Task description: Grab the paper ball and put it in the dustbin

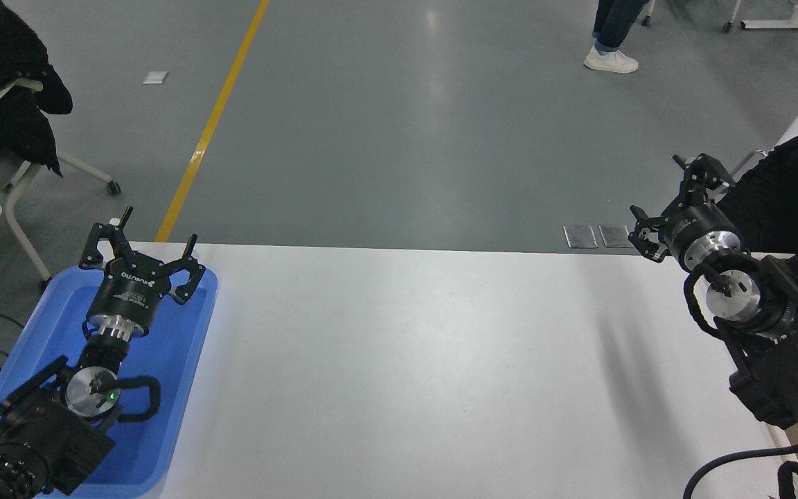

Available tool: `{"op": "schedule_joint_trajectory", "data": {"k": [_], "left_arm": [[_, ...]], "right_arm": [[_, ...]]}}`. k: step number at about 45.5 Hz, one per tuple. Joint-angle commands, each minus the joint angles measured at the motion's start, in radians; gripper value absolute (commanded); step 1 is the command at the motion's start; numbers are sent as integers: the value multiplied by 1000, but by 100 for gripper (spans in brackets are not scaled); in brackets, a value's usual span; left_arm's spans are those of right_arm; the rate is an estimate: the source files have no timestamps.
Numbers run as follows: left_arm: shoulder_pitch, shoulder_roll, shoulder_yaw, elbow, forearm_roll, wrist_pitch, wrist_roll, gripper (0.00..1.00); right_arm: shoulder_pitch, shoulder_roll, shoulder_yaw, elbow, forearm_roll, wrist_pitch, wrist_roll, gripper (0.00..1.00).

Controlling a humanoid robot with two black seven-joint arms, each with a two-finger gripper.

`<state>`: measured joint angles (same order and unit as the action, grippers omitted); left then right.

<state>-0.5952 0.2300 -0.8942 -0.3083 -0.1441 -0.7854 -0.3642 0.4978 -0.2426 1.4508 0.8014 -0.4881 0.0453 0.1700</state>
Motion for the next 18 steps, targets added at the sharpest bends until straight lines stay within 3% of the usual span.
{"op": "schedule_joint_trajectory", "data": {"k": [1,18], "left_arm": [[0,0,0,0,0,0,-1,100],[0,0,0,0,0,0,-1,100]], "right_arm": [[-54,42,75,4,8,28,88,100],[-105,86,77,4,13,30,88,100]]}}
